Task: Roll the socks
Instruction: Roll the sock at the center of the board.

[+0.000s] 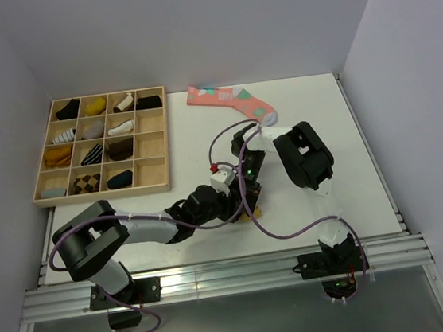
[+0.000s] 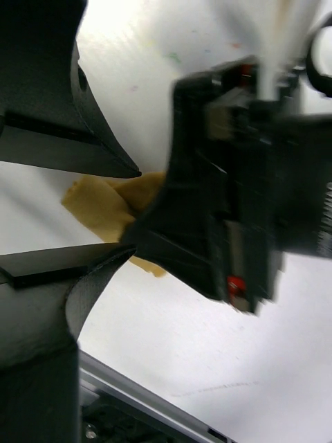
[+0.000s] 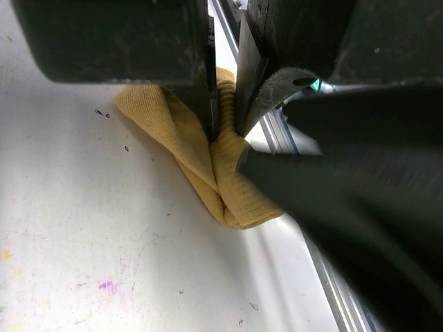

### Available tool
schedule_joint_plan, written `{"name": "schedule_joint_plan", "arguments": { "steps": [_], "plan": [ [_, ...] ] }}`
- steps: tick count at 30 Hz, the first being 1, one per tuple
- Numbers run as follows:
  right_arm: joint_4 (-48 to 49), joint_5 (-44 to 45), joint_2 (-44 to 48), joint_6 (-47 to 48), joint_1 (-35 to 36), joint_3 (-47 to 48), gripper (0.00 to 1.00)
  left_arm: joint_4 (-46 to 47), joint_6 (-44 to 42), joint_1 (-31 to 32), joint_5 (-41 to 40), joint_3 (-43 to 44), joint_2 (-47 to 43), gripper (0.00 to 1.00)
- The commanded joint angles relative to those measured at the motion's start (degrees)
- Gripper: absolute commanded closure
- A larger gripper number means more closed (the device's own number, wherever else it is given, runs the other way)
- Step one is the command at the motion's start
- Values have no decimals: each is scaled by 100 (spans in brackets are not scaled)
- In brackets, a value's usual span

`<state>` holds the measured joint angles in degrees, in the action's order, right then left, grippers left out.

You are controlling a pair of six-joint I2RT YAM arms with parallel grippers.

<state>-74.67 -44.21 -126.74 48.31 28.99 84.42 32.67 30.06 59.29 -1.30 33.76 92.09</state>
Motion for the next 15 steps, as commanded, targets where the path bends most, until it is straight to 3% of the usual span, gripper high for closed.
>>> {"name": "schedule_joint_plan", "arguments": {
  "steps": [1,15],
  "plan": [
    [533,729,-229,152,-34,22,92,29,-299,30,77,315,28,52],
    [533,791,-281,117,-34,13,92,346,-133,30,516,140,379,54]
  ]
}}
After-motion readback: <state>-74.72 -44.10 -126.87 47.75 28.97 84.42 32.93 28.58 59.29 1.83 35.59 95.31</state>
